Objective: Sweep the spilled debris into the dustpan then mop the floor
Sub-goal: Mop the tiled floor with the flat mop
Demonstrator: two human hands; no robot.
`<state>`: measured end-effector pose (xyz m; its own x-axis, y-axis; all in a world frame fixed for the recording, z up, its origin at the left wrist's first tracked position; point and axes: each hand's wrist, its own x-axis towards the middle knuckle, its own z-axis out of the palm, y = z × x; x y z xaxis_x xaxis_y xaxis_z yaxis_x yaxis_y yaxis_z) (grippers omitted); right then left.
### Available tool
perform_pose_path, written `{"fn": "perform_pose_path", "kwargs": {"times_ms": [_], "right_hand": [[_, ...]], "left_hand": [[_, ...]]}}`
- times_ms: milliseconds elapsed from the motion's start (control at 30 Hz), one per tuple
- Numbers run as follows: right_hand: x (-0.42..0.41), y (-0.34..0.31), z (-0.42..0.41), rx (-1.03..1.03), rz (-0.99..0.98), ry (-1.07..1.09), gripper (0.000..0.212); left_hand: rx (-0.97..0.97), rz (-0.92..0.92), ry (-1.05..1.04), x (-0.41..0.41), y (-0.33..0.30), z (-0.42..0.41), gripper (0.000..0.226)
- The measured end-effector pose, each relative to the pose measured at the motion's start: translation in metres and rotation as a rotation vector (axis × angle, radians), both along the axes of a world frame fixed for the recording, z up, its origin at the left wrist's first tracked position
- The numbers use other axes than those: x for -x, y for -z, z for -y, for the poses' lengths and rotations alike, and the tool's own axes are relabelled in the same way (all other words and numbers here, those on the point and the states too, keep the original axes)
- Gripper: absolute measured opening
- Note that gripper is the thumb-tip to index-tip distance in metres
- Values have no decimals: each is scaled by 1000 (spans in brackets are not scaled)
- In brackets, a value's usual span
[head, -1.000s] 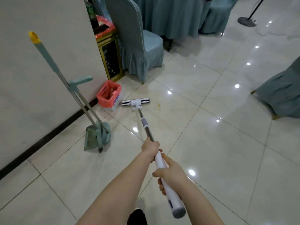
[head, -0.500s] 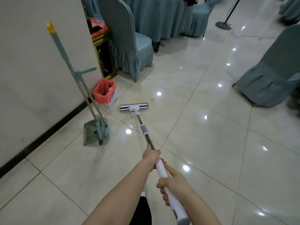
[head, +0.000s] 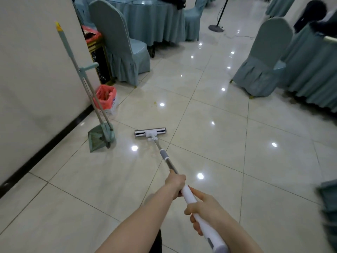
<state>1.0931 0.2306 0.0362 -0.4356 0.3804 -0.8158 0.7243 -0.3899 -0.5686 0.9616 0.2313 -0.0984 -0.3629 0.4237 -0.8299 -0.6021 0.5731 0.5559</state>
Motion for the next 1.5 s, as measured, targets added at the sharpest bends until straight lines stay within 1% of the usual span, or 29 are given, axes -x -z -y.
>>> {"fn": "perform_pose_path", "kwargs": {"times_ms": [133, 267, 467, 667, 833, 1000, 1133, 1233, 1300, 1367, 1500], "right_hand": [[25, 3, 1, -8, 4, -13, 78], [57, 6, -22, -1, 3, -40, 71], [124, 25, -85, 22, -18, -34, 77], [236, 59, -170, 24, -49, -29, 82], [352, 59, -249, -6, -38, -71, 83], [461, 63, -327, -7, -6, -101, 71], [522, 80, -367, -26, 33, -156, 74], [538, 85, -391, -20, 16, -218, 73], [532, 88, -404, -15, 20, -261, 75], [515, 89, -412, -8, 38, -301, 73], [458, 92, -429, 13, -29, -422, 59]], "left_hand": [[-14, -33, -70, 23, 0, -1, 55], [-31, -28, -97, 53, 4, -23, 57], [0, -80, -83, 123, 19, -86, 58], [0, -101, -99, 239, 43, -173, 59], [21, -102, -105, 353, 49, -250, 62], [4, -102, -135, 463, 54, -325, 62], [-24, -52, -139, 523, 61, -358, 61], [-60, -5, -133, 540, 61, -373, 60], [-58, 5, -125, 533, 59, -382, 60], [-35, -4, -125, 512, 60, -386, 63], [-19, -19, -199, 452, 62, -392, 63]]}}
